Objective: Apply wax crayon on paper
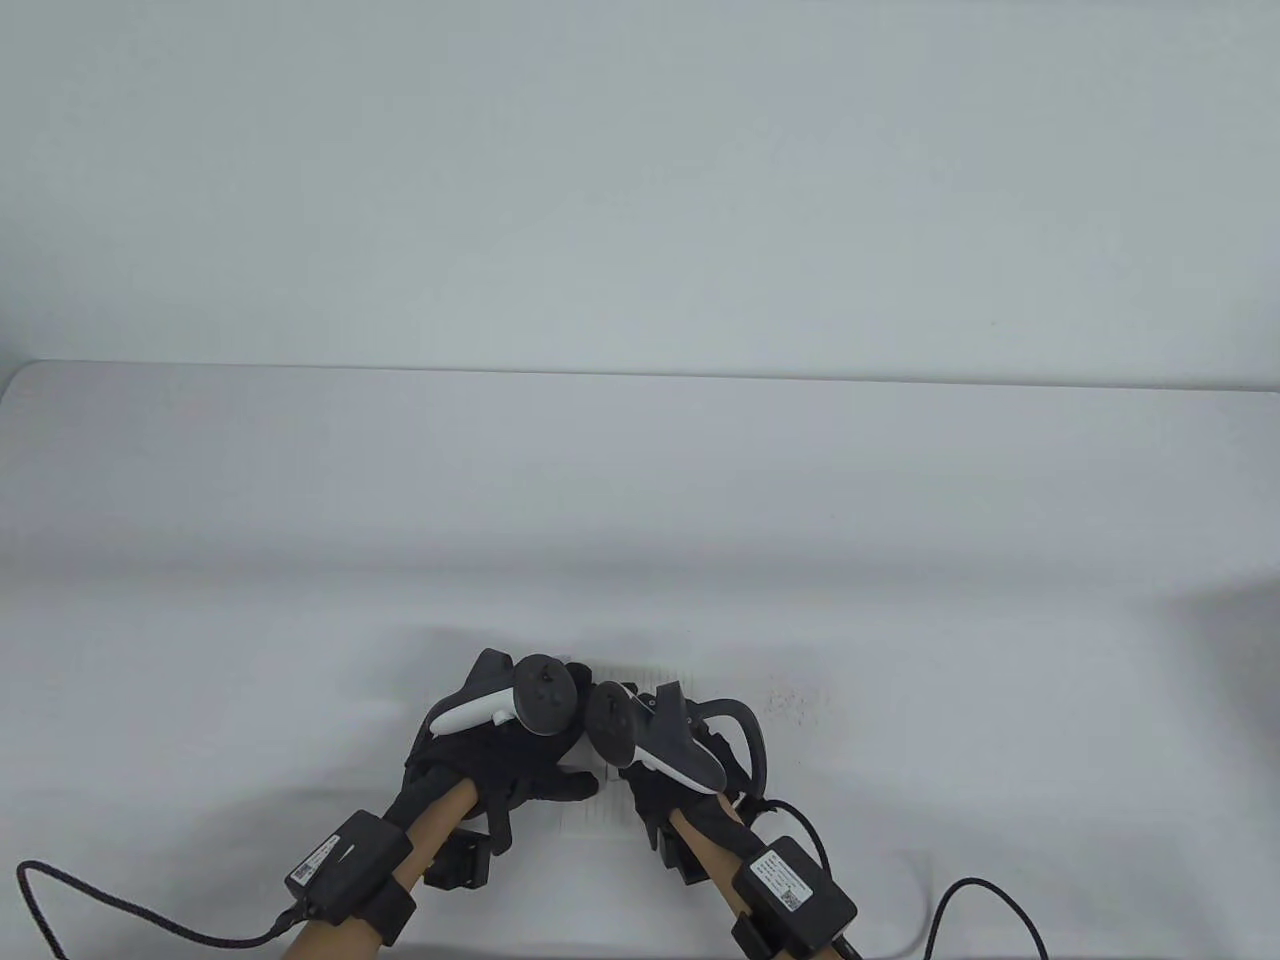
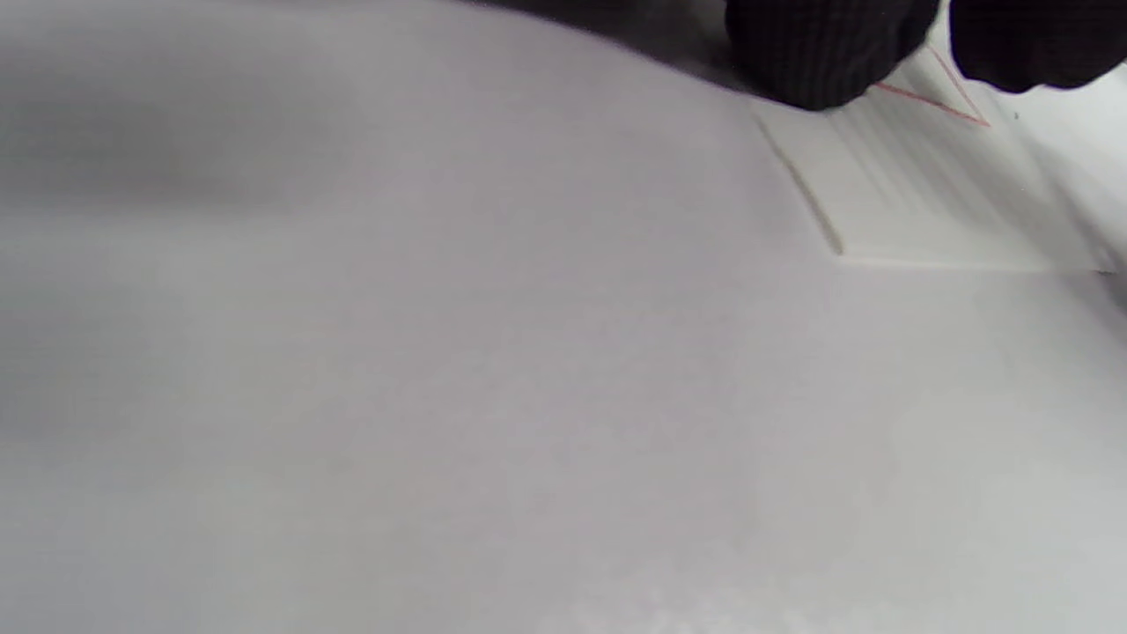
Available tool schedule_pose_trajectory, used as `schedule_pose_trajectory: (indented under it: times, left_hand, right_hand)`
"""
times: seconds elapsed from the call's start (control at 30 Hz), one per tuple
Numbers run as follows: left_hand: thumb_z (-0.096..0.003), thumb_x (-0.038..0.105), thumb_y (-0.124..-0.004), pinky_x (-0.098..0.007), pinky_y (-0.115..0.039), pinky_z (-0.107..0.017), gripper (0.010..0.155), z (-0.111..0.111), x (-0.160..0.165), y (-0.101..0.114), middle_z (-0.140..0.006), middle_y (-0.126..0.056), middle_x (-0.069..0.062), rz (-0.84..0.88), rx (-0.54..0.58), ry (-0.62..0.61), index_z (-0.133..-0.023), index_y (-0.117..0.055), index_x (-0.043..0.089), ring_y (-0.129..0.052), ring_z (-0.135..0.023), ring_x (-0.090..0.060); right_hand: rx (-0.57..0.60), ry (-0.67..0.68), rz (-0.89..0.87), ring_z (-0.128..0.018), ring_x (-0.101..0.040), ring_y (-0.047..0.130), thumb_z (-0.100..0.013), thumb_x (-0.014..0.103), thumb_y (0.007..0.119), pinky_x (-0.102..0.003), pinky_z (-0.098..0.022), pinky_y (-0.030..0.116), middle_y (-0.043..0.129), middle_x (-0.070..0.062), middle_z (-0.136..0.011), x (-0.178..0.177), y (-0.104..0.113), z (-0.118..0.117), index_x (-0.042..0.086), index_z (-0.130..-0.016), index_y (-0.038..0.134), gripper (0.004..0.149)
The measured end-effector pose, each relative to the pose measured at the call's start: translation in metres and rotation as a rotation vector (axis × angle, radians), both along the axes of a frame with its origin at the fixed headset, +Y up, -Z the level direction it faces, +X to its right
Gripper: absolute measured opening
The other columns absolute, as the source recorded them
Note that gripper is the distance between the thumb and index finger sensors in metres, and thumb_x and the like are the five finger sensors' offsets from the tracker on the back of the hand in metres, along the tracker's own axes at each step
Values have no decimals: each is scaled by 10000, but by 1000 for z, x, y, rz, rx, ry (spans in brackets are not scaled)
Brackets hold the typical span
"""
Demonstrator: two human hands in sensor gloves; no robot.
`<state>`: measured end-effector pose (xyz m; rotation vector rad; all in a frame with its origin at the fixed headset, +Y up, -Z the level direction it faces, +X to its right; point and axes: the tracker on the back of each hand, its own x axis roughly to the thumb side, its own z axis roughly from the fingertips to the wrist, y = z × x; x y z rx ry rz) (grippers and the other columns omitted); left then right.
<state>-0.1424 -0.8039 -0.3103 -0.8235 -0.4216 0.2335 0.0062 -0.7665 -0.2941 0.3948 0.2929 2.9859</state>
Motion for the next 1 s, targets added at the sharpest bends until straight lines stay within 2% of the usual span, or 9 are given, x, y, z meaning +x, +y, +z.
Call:
schedule_pose_trajectory:
  times: [0.13, 0.27, 0.37, 0.5, 0.63, 0.77, 0.87, 0.93, 1.0]
  left_hand:
    - [-534, 589, -612, -525, 193, -686, 888, 0, 0, 0, -1088, 236, 180, 4, -3, 1, -1045, 98, 434, 279, -1020, -141]
    - [-534, 589, -611, -524, 196, -684, 889, 0, 0, 0, -1087, 238, 180, 5, -6, 1, -1045, 99, 433, 280, -1018, -142]
    - [-534, 589, -611, -523, 197, -684, 888, 0, 0, -1, -1086, 239, 181, 7, -7, 2, -1044, 99, 434, 281, -1018, -141]
    - [-534, 589, -611, -523, 197, -683, 889, 0, -1, -1, -1086, 239, 182, 7, -7, 2, -1045, 99, 433, 283, -1018, -137]
    - [-534, 588, -612, -522, 199, -681, 888, 0, -1, -1, -1086, 240, 178, 10, -9, 3, -1043, 99, 436, 283, -1016, -138]
    - [-534, 589, -611, -521, 200, -681, 888, 0, -1, -1, -1086, 242, 179, 10, -9, 3, -1044, 99, 433, 285, -1016, -136]
    - [-534, 589, -611, -520, 200, -681, 887, 0, -1, -1, -1084, 241, 184, 10, -10, 3, -1042, 100, 437, 285, -1016, -134]
    - [-534, 589, -610, -521, 200, -682, 886, 0, -1, -1, -1085, 240, 183, 10, -10, 3, -1043, 99, 435, 284, -1016, -137]
    - [-534, 589, -611, -521, 201, -681, 889, 0, -1, -1, -1086, 242, 178, 10, -9, 3, -1044, 100, 432, 286, -1015, -136]
  right_hand:
    - [96, -20, 67, -244, -23, 990, -515, 260, 759, -240, -187, 885, 958, -100, -650, 0, -1, -1, 125, -915, 763, 422]
    - [-7, -13, -24, -251, -32, 992, -515, 255, 764, -247, -194, 885, 955, -104, -656, 0, 0, -2, 116, -916, 762, 424]
    - [103, -37, 65, -248, -28, 994, -512, 265, 764, -242, -190, 888, 964, -95, -650, 0, -1, -2, 141, -908, 777, 416]
    - [-7, 8, -27, -257, -29, 994, -514, 258, 766, -244, -199, 888, 954, -104, -661, 0, 0, -4, 123, -915, 766, 423]
    - [100, -20, 57, -252, -26, 993, -514, 264, 761, -241, -194, 888, 960, -96, -651, 0, -1, -2, 138, -910, 774, 416]
    - [13, 2, -34, -259, -30, 994, -514, 261, 765, -245, -202, 887, 955, -100, -661, 1, -1, -4, 134, -913, 770, 419]
    - [124, -21, 66, -255, -25, 994, -514, 270, 763, -241, -197, 889, 961, -89, -656, -1, -1, -2, 153, -908, 779, 411]
    - [102, -5, 55, -256, -23, 993, -512, 266, 764, -240, -199, 889, 957, -94, -661, -2, -1, -2, 144, -910, 773, 417]
    - [3, 22, -40, -264, -26, 993, -515, 265, 763, -242, -206, 887, 952, -94, -665, 1, 0, -5, 137, -915, 768, 419]
